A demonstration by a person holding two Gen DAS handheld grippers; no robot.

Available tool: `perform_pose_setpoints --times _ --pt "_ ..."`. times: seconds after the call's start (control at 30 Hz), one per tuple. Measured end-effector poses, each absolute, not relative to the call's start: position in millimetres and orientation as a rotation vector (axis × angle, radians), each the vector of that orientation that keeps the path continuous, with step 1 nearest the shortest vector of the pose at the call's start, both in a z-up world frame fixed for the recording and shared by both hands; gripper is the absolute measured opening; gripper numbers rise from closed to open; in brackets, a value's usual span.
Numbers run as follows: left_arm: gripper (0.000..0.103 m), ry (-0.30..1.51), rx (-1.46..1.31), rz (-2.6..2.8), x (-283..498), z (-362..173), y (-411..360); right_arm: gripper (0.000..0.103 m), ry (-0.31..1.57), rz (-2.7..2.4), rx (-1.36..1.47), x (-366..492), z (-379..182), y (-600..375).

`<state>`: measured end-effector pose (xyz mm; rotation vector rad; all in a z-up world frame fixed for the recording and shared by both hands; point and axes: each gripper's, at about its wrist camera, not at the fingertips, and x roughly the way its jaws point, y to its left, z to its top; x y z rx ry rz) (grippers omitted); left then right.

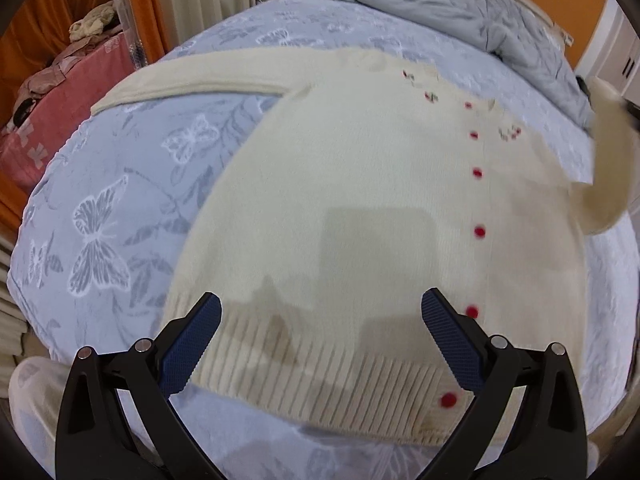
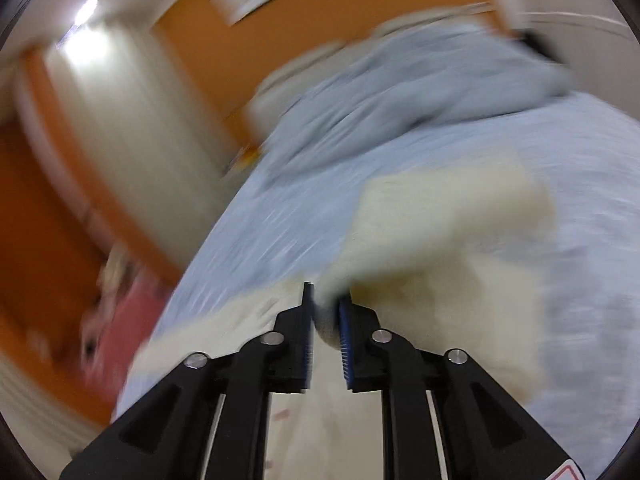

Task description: Fold small clothes

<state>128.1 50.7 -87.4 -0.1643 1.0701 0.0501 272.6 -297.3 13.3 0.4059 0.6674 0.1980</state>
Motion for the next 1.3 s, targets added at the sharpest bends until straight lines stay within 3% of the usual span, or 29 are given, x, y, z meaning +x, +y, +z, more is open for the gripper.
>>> perform_pose_setpoints --times 0.03,0.17,0.3,0.57,0.67,0.73,0.77,0.8,0.9,1.0,1.07,1.13,1.3 --pt "0.098 1.056 -0.185 0.037 132.6 -81.4 54.0 0.037 0.729 0.24 0.352 287.1 -4.0 -261.2" --pt "0.098 1.029 -0.238 -0.029 157.0 -66.2 60.9 0.039 0.872 0.24 0.241 292.8 -61.8 -195.2" --pt "0.098 1.012 -0.327 -0.108 211.3 -66.1 60.5 0.053 0.899 0.16 0.354 250.2 -84.8 -233.3" --pt "0.098 1.116 -0.523 -0.106 351.2 -124.9 29.3 0.06 0.9 -0.119 0.498 187.5 -119.6 -345.8" --pt "0.077 1.192 -0.577 -0.022 381.7 -154.9 23.0 0.06 0.889 -0.157 0.582 204.1 -132.3 -371.7" --pt "0.049 1.153 -0.525 0.028 389.1 -148.0 15.5 0.06 0.891 -0.154 0.586 222.0 -141.7 -372.5" --pt "0.022 1.156 -0.477 0.004 394.2 -144.0 9.1 0.056 0.903 -0.152 0.571 231.7 -146.7 -374.4" --pt "0.01 1.159 -0.452 -0.026 397.8 -140.4 4.9 0.03 0.918 -0.171 0.551 241.3 -150.5 -372.2" --pt "0.01 1.037 -0.45 -0.12 392.6 -104.6 6.0 0.01 0.83 -0.156 0.603 246.3 -133.3 -373.3" --pt "0.01 0.959 -0.414 -0.142 389.2 -88.2 12.3 0.01 0.736 -0.134 0.611 220.4 -119.6 -384.7" --pt "0.011 1.026 -0.372 -0.109 395.8 -117.6 14.9 0.01 0.882 -0.165 0.573 233.1 -157.1 -382.7" --pt "0.013 1.12 -0.393 -0.073 395.5 -158.7 21.2 0.018 0.877 -0.186 0.567 231.0 -170.2 -382.6" --pt "0.015 1.027 -0.381 -0.098 377.1 -156.1 22.2 0.017 0.771 -0.2 0.506 219.8 -117.9 -356.7"
